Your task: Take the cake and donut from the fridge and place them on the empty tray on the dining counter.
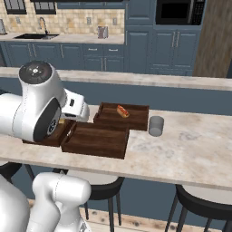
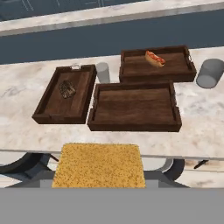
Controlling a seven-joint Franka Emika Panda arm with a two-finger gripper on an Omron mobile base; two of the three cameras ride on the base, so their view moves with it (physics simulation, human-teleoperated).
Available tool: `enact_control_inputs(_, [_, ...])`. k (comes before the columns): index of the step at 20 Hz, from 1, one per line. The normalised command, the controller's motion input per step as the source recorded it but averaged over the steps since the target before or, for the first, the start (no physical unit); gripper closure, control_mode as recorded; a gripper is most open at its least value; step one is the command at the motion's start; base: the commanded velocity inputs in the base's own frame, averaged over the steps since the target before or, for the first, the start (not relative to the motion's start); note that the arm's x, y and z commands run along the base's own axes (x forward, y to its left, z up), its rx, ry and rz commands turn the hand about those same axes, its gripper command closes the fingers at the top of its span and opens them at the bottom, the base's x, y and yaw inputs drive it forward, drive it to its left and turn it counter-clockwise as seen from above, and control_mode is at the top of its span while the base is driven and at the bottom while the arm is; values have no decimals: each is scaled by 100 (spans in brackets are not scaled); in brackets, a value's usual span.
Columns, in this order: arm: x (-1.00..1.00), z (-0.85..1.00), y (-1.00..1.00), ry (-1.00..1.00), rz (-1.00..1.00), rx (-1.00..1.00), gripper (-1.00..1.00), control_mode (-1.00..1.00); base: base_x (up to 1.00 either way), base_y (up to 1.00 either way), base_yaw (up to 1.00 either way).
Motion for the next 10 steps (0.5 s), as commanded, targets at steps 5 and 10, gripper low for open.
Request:
enact_control_inputs(5, [90,-82,19,7,9,-7,100,-100,0,0,0])
enact_control_inputs(10, [83,-89,41,27,-7,-11,100,-100,0,0,0])
